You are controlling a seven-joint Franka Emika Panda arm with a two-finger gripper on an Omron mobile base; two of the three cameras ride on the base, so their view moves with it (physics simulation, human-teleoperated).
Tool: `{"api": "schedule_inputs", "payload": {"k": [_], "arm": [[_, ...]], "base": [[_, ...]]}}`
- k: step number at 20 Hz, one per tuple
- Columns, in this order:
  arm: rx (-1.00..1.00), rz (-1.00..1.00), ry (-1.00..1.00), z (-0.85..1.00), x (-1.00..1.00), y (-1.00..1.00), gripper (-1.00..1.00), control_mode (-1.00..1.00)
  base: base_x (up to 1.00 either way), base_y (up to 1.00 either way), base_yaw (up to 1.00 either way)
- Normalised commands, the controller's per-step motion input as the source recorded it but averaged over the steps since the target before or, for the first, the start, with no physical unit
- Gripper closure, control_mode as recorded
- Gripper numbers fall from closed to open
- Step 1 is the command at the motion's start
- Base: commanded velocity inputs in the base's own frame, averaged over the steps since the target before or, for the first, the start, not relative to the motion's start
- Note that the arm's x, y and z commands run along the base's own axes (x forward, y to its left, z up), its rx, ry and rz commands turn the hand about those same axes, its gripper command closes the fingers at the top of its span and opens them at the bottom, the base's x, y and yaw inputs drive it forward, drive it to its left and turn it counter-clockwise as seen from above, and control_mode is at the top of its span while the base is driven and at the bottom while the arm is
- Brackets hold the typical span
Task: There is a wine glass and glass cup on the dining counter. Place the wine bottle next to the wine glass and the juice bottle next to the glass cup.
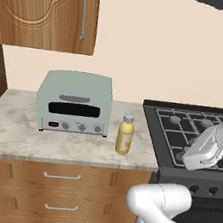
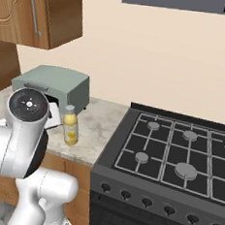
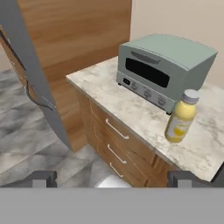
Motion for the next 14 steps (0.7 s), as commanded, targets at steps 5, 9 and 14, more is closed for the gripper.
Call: {"api": "schedule_inputs", "payload": {"k": [5, 9, 14], "arm": [[0.22, 0.01, -0.04, -0.02, 0.00, -0.45, -1.00, -1.00], [0.23, 0.05, -0.07, -0.26, 0.15, -0.42, -1.00, -1.00], [0.13, 0.07, -0.11, -0.24, 0.43, -0.30, -1.00, -1.00]], "base": [[0.00, 0.00, 0.00], [0.00, 0.00, 0.00], [0.00, 0.00, 0.00]]}}
